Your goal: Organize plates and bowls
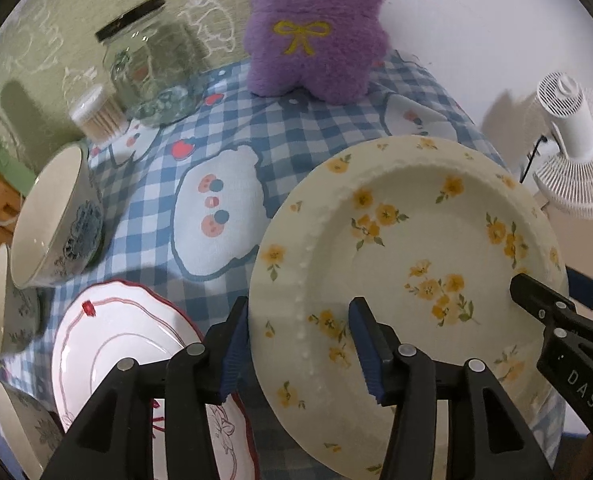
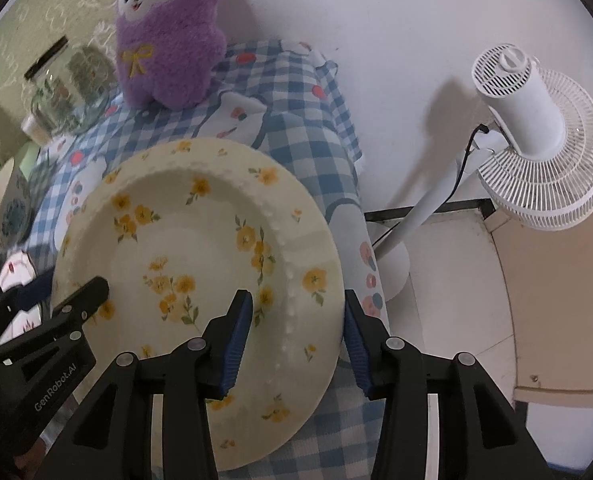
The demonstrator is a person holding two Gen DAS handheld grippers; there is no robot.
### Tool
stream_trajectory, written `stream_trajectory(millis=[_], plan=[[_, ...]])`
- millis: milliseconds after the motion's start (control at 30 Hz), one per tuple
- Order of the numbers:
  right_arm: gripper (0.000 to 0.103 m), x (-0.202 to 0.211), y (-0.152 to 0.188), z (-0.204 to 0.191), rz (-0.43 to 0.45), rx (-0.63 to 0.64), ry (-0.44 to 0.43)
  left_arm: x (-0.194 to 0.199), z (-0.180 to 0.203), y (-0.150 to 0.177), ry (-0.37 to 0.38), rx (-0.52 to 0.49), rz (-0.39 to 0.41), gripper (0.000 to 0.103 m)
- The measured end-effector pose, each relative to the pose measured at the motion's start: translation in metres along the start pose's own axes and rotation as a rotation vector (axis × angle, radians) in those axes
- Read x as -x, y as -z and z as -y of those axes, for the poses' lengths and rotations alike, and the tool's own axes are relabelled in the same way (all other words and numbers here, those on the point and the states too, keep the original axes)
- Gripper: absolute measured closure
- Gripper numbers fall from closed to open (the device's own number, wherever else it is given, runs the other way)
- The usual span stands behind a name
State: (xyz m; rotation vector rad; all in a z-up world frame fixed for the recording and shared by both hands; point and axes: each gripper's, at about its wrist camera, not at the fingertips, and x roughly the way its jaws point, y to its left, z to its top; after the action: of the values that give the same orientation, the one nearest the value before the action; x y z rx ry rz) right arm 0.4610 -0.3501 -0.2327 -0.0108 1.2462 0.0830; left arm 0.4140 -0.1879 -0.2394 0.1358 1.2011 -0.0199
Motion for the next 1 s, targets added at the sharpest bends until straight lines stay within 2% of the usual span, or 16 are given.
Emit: stream_trajectory(millis=[133, 333, 700, 1000], plan=[[0.050, -0.002, 0.000, -0.008, -0.010, 0.057, 0.035, 0.000, -0.002, 0.000, 0.008, 0.002, 0.000, 0.052], [0.058, 0.002, 0.000, -0.005, -0.002, 0.063, 0.033, 0.000, -0.002, -0.001, 0.010, 0.001, -0.013, 0.055], [0.058, 0.012, 0.004, -0.006, 0.007, 0.076, 0.040, 0.013, -0.005, 0.007, 0.022, 0.042, -0.018, 0.059], [0.058, 0.032, 0.006, -0.010, 0.037, 0.084, 0.043, 0.036, -0.011, 0.011, 0.021, 0.064, 0.009, 0.060]])
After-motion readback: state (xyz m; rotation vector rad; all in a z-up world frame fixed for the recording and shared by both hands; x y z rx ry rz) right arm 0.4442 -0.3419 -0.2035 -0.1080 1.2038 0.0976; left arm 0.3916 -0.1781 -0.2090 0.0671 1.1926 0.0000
